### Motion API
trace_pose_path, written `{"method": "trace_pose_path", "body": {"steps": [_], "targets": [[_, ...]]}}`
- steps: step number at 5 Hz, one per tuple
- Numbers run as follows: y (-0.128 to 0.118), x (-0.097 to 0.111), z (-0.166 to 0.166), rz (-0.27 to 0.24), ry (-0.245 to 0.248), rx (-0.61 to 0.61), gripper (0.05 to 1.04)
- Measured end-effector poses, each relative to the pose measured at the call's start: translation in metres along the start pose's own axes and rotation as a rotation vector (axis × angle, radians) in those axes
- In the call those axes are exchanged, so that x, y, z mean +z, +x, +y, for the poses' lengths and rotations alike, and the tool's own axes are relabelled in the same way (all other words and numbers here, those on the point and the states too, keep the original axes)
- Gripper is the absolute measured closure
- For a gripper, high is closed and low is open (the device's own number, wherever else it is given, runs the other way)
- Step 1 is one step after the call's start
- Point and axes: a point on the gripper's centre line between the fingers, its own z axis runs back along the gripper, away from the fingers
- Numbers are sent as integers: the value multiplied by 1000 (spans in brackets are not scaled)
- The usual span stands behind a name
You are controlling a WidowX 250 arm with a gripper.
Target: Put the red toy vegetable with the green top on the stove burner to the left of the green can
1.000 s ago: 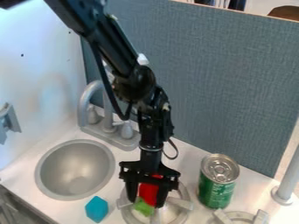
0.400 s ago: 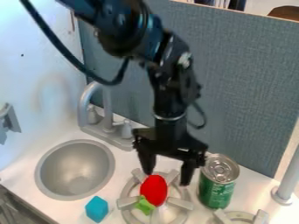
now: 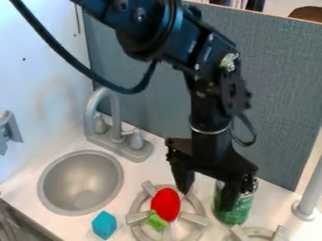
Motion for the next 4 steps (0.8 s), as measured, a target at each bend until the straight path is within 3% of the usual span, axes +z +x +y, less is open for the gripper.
{"method": "trace_pose_path", "body": {"steps": [4], "targets": [[20, -37, 10, 81, 92, -70, 83]]}}
